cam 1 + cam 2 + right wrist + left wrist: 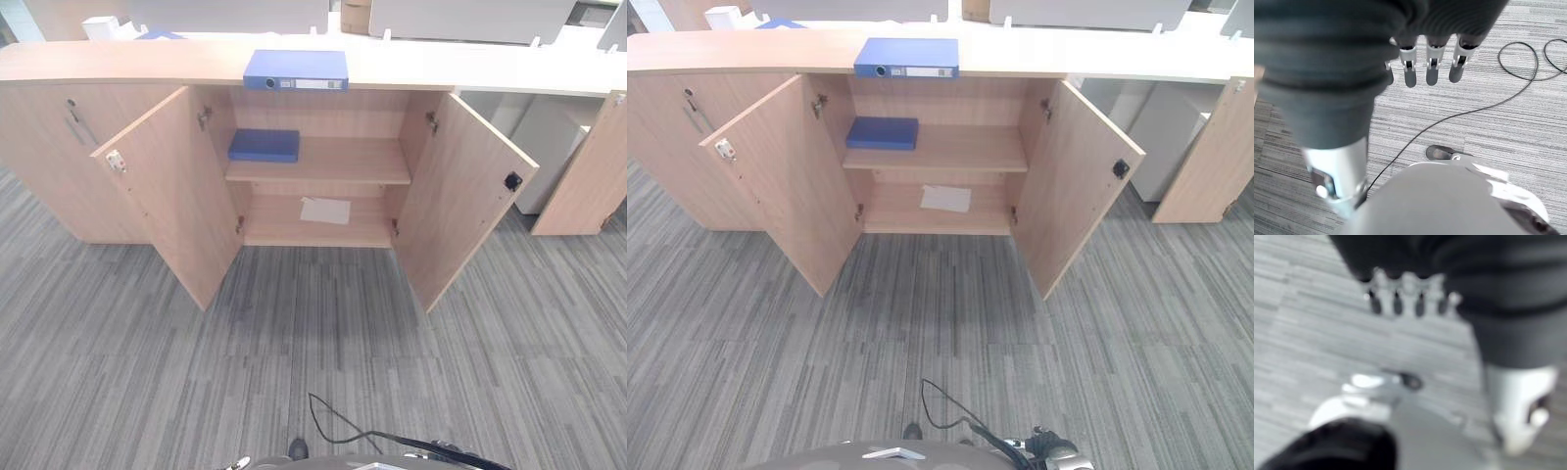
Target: Put the empty folder in the office cabinet
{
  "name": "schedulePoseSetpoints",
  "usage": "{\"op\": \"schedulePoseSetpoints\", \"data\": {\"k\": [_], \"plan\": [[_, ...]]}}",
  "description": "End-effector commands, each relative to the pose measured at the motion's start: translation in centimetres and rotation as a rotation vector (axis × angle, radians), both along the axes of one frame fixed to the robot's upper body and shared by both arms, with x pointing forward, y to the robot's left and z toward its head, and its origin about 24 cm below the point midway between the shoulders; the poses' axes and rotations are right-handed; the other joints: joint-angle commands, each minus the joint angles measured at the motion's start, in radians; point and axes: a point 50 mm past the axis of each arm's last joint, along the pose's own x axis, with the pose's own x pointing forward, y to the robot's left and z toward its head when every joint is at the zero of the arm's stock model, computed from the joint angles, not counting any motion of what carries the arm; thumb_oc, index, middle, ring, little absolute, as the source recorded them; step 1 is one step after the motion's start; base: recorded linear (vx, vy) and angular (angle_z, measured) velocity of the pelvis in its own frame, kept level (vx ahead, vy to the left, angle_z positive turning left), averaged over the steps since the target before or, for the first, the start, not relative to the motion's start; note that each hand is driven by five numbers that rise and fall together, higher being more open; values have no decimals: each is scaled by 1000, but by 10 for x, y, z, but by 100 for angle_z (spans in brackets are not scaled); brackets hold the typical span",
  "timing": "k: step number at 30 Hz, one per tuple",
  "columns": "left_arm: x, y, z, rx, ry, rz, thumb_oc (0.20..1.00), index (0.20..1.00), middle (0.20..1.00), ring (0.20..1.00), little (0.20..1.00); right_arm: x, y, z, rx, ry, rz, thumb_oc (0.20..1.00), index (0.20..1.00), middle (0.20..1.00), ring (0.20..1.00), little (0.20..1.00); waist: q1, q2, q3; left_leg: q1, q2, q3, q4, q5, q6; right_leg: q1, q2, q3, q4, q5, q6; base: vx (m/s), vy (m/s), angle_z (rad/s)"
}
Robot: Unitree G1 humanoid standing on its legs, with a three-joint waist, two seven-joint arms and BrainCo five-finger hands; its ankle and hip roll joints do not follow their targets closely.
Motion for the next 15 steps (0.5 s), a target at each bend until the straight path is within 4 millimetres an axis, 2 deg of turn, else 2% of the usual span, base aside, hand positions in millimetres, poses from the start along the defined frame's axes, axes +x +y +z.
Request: {"op": "schedulePoseSetpoints", "data": {"k": [1, 15], "plan": [[5, -4, -1, -34, -13, 7, 1000, 1000, 1000, 1000, 1000, 11, -12, 3, -36, -24, 7, 1000, 1000, 1000, 1000, 1000, -8, -1, 6, 36, -30, 26, -3, -132, 21, -20, -16, -25, -2, 27, 66, 0, 0, 0], [0, -2, -1, -38, 13, -13, 1000, 1000, 1000, 1000, 1000, 11, -12, 3, -31, -25, 5, 1000, 1000, 1000, 1000, 1000, -8, -3, 7, 36, -29, 28, -3, -132, 21, -22, -16, -26, -2, 28, 66, 0, 0, 0]]}}
